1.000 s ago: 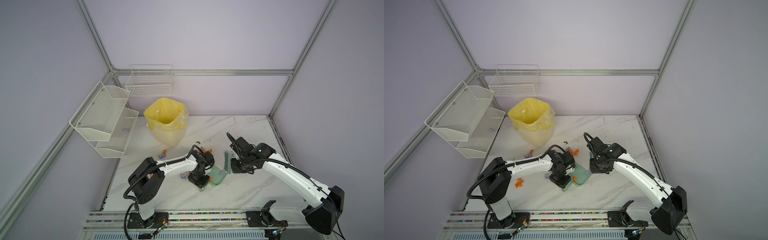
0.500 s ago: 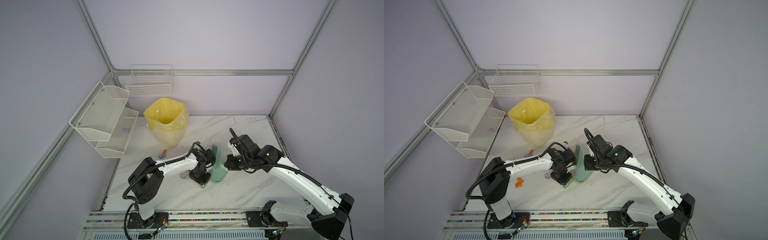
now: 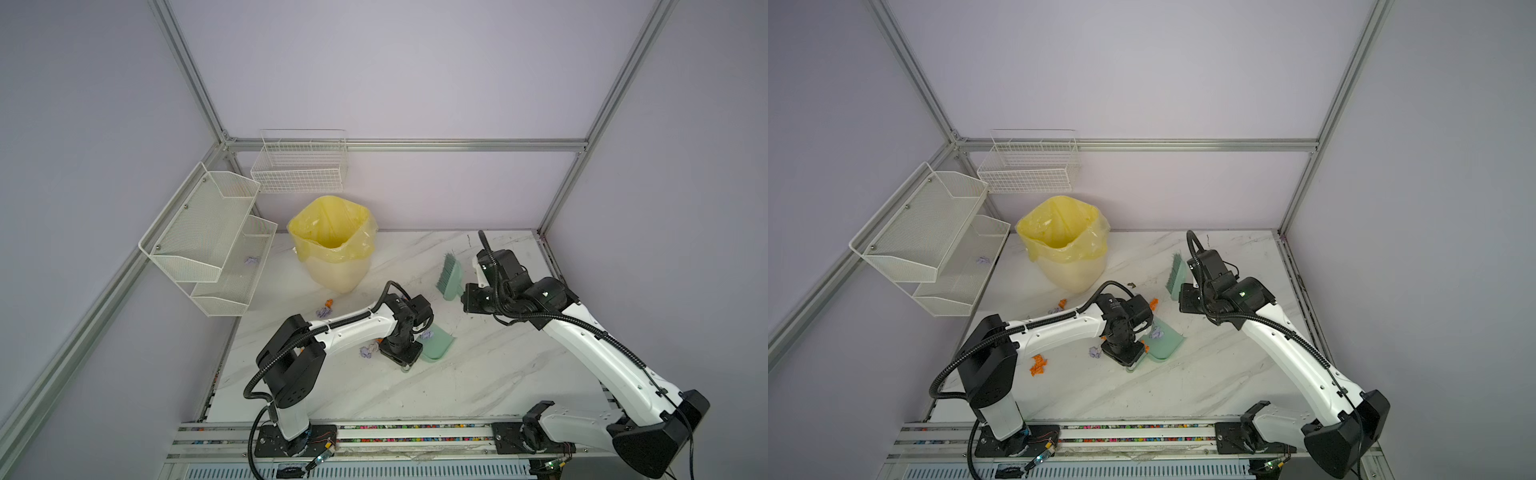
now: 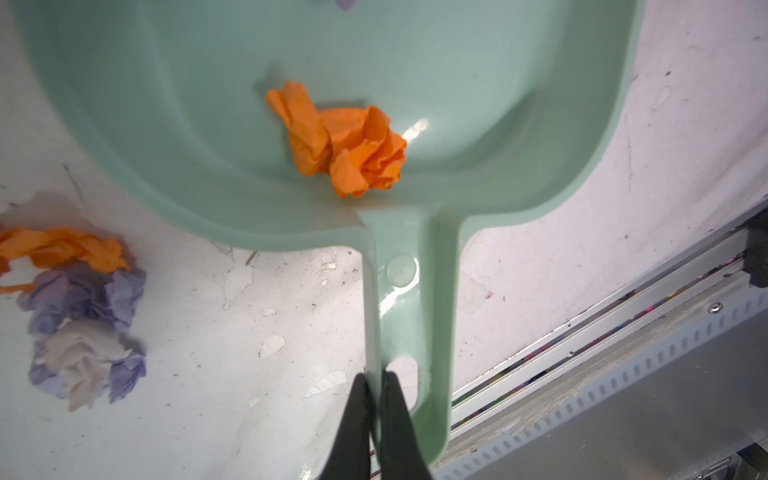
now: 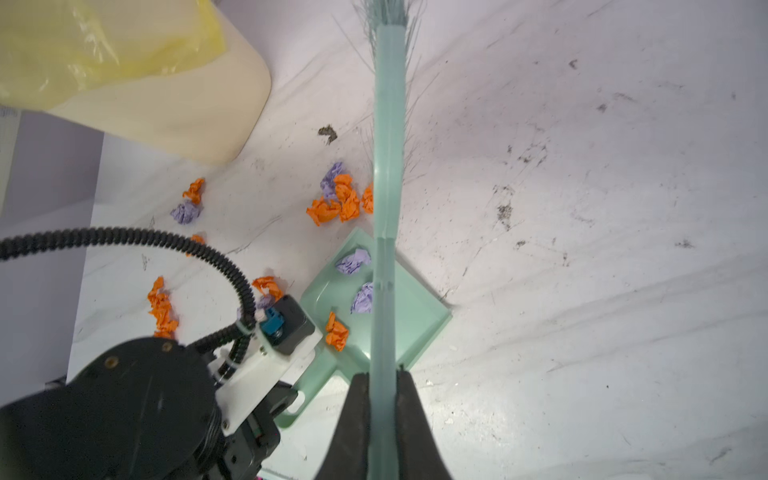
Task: Sweep away the paper scraps from the table
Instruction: 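Sweep scraps into the dustpan with the right gripper's brush while the left holds it, then lift the dustpan with scraps using the left gripper while the right draws back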
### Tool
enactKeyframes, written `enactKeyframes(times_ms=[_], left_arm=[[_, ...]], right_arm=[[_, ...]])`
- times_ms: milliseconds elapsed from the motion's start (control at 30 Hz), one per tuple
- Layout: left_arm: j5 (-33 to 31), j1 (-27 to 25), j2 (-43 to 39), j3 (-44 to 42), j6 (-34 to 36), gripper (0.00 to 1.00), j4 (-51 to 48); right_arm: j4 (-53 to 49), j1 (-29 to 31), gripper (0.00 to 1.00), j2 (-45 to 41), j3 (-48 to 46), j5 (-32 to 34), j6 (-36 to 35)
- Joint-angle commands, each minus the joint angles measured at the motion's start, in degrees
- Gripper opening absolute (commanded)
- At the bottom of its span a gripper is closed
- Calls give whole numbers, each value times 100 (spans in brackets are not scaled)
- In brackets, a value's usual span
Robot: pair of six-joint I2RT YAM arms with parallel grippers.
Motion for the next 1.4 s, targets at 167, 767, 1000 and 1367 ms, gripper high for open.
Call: enactKeyframes(times_ms=[167, 767, 1000, 1367], left_arm=[[-176, -68, -270, 919, -93, 0, -252], [-93, 365, 159, 3356, 288, 0, -1397], [436, 1078, 163, 4194, 421, 0, -1466], [1252, 2320, 92, 4845, 9, 0, -1044]], right_arm=[[919, -587, 0, 223, -142, -50, -268], [979, -1568, 0, -232, -436, 103, -470], [1011, -1598, 0, -346, -583, 36, -484], [1231, -1596, 0, -543, -1026, -279, -422]])
